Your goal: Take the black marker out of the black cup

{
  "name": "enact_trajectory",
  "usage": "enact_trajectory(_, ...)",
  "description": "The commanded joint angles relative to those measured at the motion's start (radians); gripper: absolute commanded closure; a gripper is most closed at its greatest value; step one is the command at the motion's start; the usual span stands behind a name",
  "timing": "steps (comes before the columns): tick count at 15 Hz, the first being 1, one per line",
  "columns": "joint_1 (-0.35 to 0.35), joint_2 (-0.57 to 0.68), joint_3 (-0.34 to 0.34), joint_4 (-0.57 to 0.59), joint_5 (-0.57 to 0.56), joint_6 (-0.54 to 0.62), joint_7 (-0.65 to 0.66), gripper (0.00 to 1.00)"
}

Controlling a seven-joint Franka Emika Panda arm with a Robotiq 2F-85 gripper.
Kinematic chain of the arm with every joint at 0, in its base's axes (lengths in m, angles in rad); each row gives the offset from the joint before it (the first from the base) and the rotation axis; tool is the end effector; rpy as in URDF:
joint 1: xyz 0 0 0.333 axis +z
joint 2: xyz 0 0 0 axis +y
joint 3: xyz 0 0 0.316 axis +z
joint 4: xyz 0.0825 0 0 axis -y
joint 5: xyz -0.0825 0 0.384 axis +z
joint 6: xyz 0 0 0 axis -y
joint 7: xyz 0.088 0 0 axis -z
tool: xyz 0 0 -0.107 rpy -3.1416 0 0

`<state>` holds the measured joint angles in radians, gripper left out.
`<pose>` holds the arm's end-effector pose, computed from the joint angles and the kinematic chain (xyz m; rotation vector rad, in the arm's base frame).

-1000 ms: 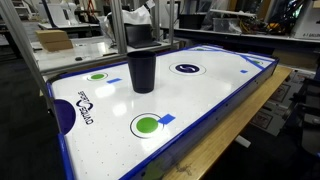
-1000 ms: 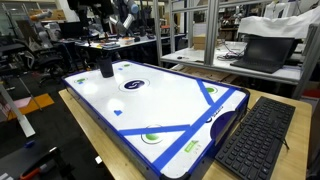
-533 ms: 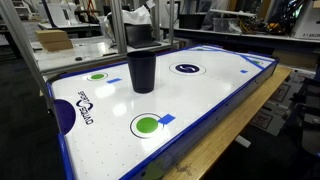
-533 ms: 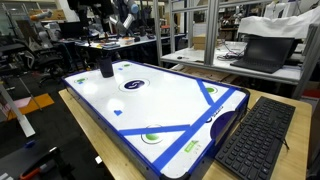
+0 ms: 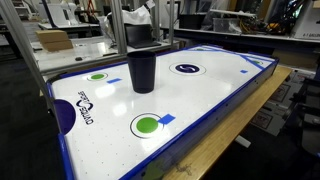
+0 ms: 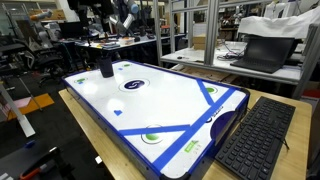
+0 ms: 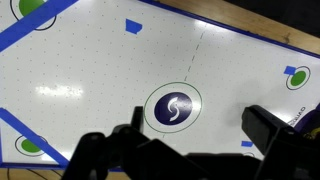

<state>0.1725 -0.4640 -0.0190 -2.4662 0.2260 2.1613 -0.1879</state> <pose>0.4137 0.0727 0.4761 -2.9095 -0.3382 -0.2373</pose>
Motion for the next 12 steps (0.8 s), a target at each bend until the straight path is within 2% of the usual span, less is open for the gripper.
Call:
enact_trajectory(1, -0.012, 0.000, 0.011, 0.002, 0.005, -0.004, -0.004, 0.00)
enact_trajectory(5, 0.011, 0.027, 0.024, 0.033, -0.004, 0.005, -0.060, 0.00)
enact_trajectory(8, 0.043, 0.065, 0.036, 0.082, -0.017, 0.012, -0.153, 0.00)
enact_trajectory(12, 0.082, 0.174, 0.057, 0.217, -0.027, 0.015, -0.275, 0.00)
